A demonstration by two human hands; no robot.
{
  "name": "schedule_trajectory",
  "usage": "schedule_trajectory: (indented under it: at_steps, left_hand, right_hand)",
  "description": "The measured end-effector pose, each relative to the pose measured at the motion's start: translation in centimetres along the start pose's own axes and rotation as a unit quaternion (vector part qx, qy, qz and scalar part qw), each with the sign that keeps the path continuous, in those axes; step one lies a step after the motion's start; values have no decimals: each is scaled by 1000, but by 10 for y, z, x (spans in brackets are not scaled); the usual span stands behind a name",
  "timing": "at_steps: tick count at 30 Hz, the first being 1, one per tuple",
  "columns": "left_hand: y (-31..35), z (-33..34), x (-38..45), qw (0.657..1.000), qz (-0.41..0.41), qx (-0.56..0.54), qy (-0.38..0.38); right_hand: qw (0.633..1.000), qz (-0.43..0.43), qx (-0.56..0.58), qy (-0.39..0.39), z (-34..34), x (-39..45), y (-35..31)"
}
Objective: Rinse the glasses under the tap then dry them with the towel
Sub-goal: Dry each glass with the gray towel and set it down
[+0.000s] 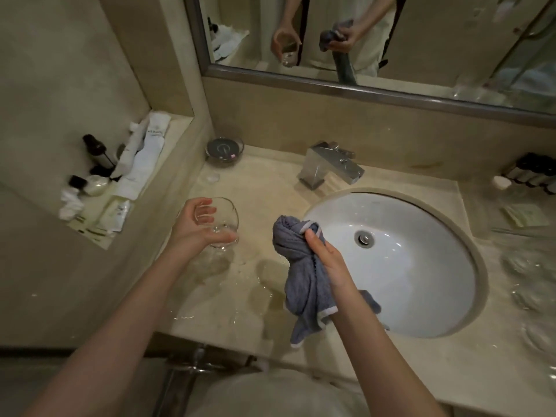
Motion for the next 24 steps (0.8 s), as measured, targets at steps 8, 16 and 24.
schedule_trajectory:
  at_steps: [8,16,24]
  left_hand:
    - [-16,4,61,998,22,53,-7]
    - [-25,23,108,996,21,85,-25]
    - [-24,33,128,996,18,73,-46]
  right_hand:
    - [998,-8,5,68,-1,5,19]
    - [993,-19,26,112,-11,3,21]
    - [990,-11,41,137,-20,9,30]
Point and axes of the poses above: each hand's wrist, its own x-axis towards the middle knuckle, its own z-axis out of the palm, y = z × x, the point moved 10 cm from there along x, towards the middle knuckle
